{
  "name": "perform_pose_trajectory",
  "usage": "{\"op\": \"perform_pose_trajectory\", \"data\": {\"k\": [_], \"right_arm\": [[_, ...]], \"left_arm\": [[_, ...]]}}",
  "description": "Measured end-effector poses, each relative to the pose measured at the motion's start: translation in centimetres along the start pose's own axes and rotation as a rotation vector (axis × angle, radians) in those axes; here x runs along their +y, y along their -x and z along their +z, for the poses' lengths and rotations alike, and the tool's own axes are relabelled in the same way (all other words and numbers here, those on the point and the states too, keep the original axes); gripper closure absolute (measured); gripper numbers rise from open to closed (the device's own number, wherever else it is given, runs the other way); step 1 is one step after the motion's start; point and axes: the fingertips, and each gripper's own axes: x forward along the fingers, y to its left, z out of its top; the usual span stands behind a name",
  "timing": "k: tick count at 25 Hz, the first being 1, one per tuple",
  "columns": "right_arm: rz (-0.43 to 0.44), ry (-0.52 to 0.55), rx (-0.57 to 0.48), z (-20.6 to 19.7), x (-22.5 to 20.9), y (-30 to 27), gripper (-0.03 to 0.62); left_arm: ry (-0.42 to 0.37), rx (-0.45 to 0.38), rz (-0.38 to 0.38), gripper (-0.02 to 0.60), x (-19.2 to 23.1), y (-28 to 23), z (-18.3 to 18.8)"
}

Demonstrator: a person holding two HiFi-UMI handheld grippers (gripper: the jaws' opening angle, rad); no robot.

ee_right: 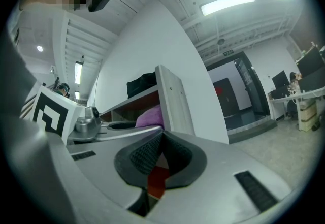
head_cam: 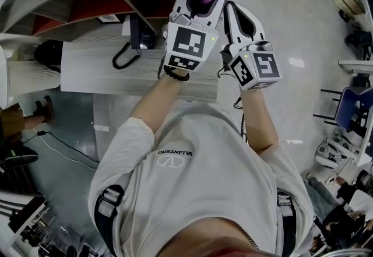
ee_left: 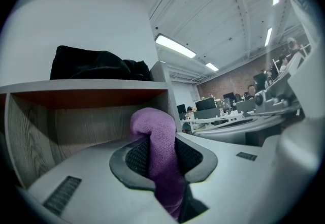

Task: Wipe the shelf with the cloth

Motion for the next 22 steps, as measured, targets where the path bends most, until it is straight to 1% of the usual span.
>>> {"op": "perform_pose_trajectory", "data": {"k": [9, 14, 22], "right_arm": [[-0.023, -0.008, -0.005, -0.1, -0.2, 0.3, 0.592], [-0.030, -0.004, -0.022, 0.9, -0.6, 0.6, 0.592], [-0.034, 0.014, -0.046, 3.0, 0.0, 0.4, 0.594]], "left_arm": [[-0.007, -0.011, 0.002, 0.485, 0.6, 0.1, 1.2], [-0.005, -0.019, 0.001, 0.485, 0.5, 0.1, 1.9], [0.015, -0.025, -0.002, 0.485, 0.5, 0.4, 3.0]]}}
